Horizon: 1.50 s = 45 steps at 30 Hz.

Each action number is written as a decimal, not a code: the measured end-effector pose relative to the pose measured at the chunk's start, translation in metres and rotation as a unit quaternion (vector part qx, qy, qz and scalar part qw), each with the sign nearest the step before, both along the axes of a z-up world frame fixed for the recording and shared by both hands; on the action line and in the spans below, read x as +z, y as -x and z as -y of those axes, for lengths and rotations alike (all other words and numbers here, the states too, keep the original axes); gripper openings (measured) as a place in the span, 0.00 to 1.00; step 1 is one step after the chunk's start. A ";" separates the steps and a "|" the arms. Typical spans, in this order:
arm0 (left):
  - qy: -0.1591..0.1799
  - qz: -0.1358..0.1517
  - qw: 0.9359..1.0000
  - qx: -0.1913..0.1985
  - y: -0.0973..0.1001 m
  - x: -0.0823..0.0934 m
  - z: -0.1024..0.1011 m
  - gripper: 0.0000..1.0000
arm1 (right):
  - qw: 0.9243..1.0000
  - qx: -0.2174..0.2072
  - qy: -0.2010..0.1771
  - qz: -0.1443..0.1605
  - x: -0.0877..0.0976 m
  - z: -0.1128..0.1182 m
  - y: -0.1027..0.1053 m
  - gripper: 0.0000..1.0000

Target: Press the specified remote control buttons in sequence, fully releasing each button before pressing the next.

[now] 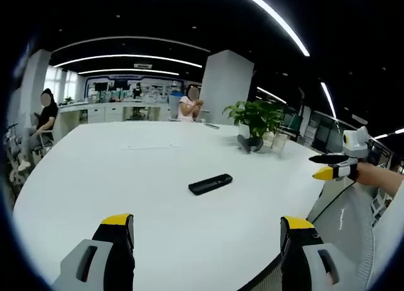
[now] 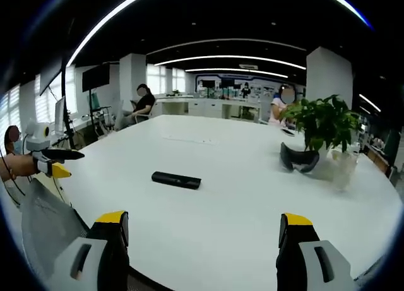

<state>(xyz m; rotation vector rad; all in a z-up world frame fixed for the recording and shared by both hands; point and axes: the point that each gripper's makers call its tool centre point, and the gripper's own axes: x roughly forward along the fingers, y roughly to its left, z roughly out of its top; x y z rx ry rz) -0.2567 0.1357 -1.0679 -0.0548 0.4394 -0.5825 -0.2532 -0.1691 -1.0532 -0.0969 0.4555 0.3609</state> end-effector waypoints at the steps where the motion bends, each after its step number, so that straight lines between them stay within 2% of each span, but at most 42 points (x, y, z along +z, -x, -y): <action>1: 0.000 -0.001 1.000 -0.002 -0.001 0.000 0.001 0.99 | 1.000 0.000 -0.003 0.001 0.001 0.000 0.000 0.99; 9: 0.002 -0.015 1.000 -0.012 -0.009 -0.002 0.016 0.99 | 1.000 0.009 -0.014 0.007 0.011 0.001 0.003 0.99; 12: -0.012 -0.020 0.999 -0.026 -0.016 -0.003 0.018 0.99 | 1.000 0.023 -0.020 0.005 0.012 -0.001 0.004 0.99; 15: -0.037 -0.037 0.997 -0.058 -0.022 -0.010 0.019 0.99 | 0.999 0.034 -0.013 -0.001 0.009 -0.007 0.005 0.99; 18: -0.062 -0.049 0.990 -0.116 -0.029 -0.018 0.024 0.99 | 0.999 0.035 -0.004 0.000 0.007 -0.013 0.007 0.99; 19: -0.065 -0.054 0.989 -0.122 -0.030 -0.019 0.024 0.99 | 0.999 0.032 0.000 -0.002 0.006 -0.014 0.007 0.99; 21: -0.059 -0.081 0.984 -0.147 -0.033 -0.026 0.029 0.99 | 1.000 0.026 0.005 -0.007 0.004 -0.015 0.009 0.99; 25: -0.100 -0.083 0.971 -0.201 -0.051 -0.035 0.040 0.99 | 1.000 0.007 -0.004 -0.005 0.008 -0.014 0.008 0.99; 27: -0.113 -0.074 0.965 -0.224 -0.062 -0.036 0.048 0.99 | 1.000 0.001 -0.003 -0.005 0.007 -0.014 0.007 0.99; 33: -0.153 -0.076 0.943 -0.286 -0.087 -0.048 0.073 0.99 | 1.000 -0.017 0.000 -0.014 0.004 -0.008 0.004 0.99; 35: -0.158 -0.076 0.940 -0.294 -0.092 -0.051 0.077 0.99 | 1.000 -0.018 0.005 -0.018 0.001 -0.007 0.003 0.99; 36: -0.167 -0.083 0.931 -0.314 -0.095 -0.057 0.083 0.99 | 1.000 -0.020 0.006 -0.020 0.001 -0.006 0.003 0.99; 37: -0.174 -0.085 0.927 -0.322 -0.096 -0.060 0.085 0.99 | 1.000 -0.020 0.007 -0.022 -0.001 -0.006 0.003 0.99; 39: -0.196 -0.095 0.913 -0.345 -0.096 -0.067 0.087 0.99 | 0.999 -0.019 0.003 -0.033 -0.004 -0.006 0.003 0.99; 41: -0.230 -0.104 0.892 -0.376 -0.098 -0.077 0.090 0.99 | 0.999 -0.018 0.000 -0.037 -0.006 -0.007 0.003 0.99; 43: -0.243 -0.113 0.882 -0.388 -0.102 -0.084 0.094 0.99 | 0.999 -0.015 0.001 -0.044 -0.009 -0.008 0.004 0.99; 45: -0.246 -0.120 0.879 -0.391 -0.108 -0.088 0.097 0.99 | 0.999 -0.015 0.002 -0.047 -0.011 -0.008 0.004 0.99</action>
